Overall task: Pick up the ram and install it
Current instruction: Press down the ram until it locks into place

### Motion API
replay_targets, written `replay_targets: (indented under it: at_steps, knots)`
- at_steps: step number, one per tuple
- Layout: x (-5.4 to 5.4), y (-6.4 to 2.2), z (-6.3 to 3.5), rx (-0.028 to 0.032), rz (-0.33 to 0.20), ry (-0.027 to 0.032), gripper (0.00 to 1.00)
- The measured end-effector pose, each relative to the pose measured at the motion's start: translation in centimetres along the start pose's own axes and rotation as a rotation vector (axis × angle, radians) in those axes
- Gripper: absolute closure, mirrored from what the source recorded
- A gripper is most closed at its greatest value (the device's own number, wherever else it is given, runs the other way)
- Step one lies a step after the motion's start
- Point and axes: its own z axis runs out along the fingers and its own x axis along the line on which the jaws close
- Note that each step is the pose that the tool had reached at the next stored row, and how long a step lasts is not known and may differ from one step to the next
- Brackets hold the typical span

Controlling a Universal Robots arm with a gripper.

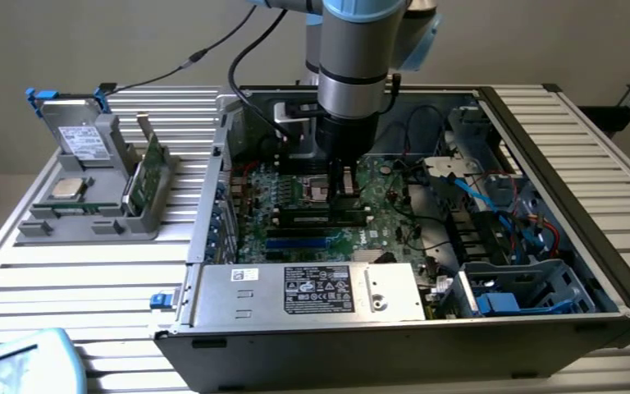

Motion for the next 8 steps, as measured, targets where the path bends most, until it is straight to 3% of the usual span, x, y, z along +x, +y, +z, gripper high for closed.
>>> replay_targets:
  at_steps: [8]
  knots:
    - [0.0,0.0,-0.02,-0.0001,0.0,0.0001,0.66]
